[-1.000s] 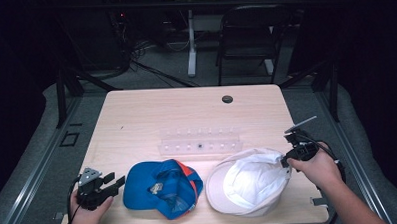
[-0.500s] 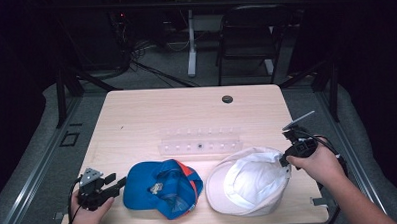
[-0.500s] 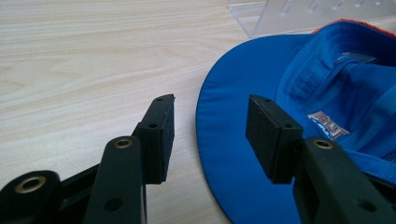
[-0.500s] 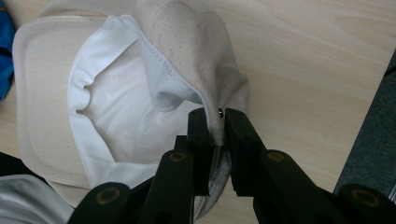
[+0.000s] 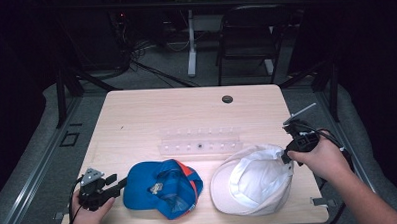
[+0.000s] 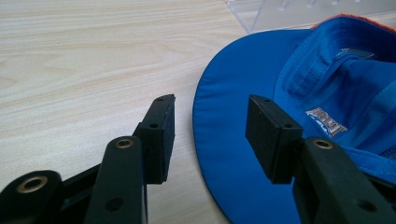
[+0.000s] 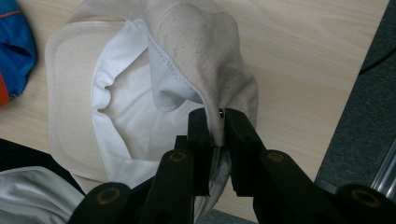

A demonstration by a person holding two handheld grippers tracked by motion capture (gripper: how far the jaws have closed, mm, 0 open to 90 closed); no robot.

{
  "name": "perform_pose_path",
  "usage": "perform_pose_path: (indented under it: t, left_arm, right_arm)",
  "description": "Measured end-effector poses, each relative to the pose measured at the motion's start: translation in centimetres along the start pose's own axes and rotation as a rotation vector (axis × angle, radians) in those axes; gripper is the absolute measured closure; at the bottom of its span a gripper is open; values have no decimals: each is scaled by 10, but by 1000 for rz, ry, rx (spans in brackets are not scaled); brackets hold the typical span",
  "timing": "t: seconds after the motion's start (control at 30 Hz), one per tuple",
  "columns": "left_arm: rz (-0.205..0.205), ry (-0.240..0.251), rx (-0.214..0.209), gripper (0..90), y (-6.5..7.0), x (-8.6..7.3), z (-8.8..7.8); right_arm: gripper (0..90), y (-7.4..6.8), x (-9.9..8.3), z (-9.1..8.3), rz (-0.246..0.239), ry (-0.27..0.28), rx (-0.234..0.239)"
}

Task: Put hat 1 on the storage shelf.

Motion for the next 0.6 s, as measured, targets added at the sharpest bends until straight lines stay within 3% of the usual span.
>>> perform_pose_path:
  t: [0.23,0.43,0.53,0.6]
  left_arm:
    - [-1,-8,-1,532,0,0,0]
    - [-8,-3,0,532,0,0,0]
    - [-5,-6,-3,532,1,0,0]
    - [2,-15,-6,532,1,0,0]
  right_arm:
    - [812,-14,3,-16,-10,8,-47]
    - [813,-23,7,-26,-23,-18,-55]
    - [813,-26,8,-29,-16,-16,-47]
    - [814,-27,10,-32,-2,-17,-7]
Point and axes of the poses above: each handheld gripper's, and its own axes: z roughly forward along the jaws, x roughly out of its top, y roughly to its right, the point moved 2 cm from there along z, roughly forward along the jaws, and after that the axes turned 7 degrees about x, right-handed, at the moved point
